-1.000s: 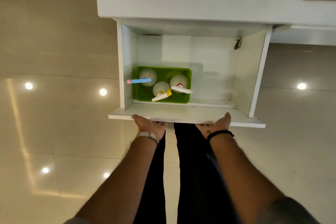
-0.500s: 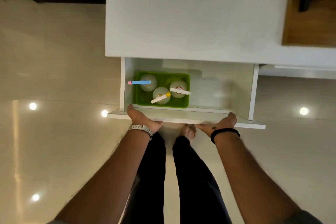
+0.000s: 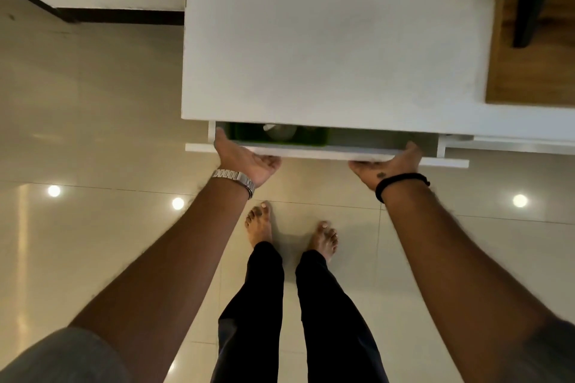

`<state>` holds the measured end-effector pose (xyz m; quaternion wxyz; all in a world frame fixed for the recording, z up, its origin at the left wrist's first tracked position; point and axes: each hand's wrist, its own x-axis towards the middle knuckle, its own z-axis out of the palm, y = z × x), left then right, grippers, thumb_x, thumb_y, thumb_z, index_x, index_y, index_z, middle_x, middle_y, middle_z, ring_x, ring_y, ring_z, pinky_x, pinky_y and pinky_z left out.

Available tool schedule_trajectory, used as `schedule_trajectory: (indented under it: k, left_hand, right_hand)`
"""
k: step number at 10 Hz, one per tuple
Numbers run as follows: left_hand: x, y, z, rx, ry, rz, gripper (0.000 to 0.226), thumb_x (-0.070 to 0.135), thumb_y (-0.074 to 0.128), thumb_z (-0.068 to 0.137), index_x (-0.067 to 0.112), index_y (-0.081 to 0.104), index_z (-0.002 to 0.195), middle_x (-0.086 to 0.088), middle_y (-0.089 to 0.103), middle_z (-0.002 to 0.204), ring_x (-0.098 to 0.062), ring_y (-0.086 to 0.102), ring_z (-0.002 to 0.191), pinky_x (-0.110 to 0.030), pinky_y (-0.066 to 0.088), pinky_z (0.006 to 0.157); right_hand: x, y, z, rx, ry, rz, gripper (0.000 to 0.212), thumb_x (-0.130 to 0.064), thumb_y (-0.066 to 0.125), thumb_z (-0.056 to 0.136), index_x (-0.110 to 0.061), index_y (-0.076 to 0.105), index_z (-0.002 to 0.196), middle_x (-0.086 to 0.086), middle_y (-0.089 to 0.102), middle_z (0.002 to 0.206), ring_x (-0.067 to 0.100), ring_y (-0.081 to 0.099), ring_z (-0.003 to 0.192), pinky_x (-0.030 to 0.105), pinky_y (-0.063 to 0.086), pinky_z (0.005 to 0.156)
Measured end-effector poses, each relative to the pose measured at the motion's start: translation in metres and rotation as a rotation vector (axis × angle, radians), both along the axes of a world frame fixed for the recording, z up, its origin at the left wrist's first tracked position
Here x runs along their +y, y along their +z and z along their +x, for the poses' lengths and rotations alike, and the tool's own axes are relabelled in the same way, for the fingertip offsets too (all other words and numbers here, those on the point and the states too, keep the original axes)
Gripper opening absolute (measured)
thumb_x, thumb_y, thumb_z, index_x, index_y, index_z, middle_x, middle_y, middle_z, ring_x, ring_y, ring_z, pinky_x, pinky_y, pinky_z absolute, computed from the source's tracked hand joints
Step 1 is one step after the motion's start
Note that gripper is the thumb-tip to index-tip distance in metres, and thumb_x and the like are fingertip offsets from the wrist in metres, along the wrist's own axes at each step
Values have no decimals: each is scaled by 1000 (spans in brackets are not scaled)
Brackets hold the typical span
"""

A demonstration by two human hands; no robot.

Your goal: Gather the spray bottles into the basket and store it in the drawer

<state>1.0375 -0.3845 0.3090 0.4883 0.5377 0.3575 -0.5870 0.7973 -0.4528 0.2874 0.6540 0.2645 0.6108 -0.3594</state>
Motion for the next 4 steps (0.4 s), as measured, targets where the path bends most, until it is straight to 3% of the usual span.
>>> schedule_trajectory:
  k: [2,3,4]
  left_hand:
    - [-14,0,9,-107,-104,-107,92,71,22,92,-3,41,143,-23,57,138,-37,59,124,-50,41,112]
    - [-12,2,11,-177,-257,-111,73,61,23,99,5,48,139,-10,60,136,-30,58,125,-46,42,110]
    - [-14,13,9,-269,-544,-65,53,49,27,104,13,48,137,-4,59,128,-23,57,117,-39,45,100]
  right_hand:
    - [-27,19,9,35,68,-117,81,-56,33,102,-1,21,159,22,32,162,37,37,148,54,26,122]
    - [-29,25,15,57,178,-154,80,-57,35,101,-1,27,157,18,39,159,34,41,146,53,26,122]
    - [-22,29,18,153,405,-163,79,-60,38,100,-5,31,156,15,48,152,31,45,142,51,28,119]
